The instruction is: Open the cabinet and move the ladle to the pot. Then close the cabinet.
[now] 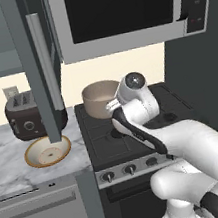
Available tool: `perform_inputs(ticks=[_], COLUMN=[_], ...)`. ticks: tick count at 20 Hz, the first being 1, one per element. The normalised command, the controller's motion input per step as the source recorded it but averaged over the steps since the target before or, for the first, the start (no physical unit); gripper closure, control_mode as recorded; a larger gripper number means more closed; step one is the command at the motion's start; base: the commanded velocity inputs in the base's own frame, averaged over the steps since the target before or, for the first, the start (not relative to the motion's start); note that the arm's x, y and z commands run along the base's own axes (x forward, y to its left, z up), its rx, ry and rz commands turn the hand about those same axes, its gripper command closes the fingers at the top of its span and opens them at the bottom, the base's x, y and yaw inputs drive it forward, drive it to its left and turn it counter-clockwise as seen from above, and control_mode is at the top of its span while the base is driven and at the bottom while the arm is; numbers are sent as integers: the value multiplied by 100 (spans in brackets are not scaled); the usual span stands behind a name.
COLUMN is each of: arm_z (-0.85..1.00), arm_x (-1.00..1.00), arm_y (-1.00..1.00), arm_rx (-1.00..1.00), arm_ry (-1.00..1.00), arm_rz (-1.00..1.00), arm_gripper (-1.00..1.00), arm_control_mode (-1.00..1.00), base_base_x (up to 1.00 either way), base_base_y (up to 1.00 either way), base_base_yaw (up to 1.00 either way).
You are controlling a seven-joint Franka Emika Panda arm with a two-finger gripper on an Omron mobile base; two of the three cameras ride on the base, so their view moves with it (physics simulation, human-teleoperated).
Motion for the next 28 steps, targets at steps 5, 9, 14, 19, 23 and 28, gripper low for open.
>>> perform_inputs(ticks=[5, 9, 14, 19, 23, 28], arm_z=[44, 46, 38, 35, 25, 15], arm_x=[-77, -68, -57, -42, -21, -18], arm_y=[-11, -11, -10, -9, -9, -15], arm_rx=[4, 4, 3, 3, 3, 2], arm_ry=[0, 0, 0, 0, 2, 3], arm_rz=[-3, -3, -4, -5, -4, -3], arm_gripper=[-100, -100, -100, -100, -100, -100], arm_control_mode=[-100, -100, -100, -100, -100, -100], base_base_x=[0, 0, 0, 0, 0, 0], base_base_y=[0, 0, 0, 0, 0, 0], base_base_yaw=[0, 0, 0, 0, 0, 0])
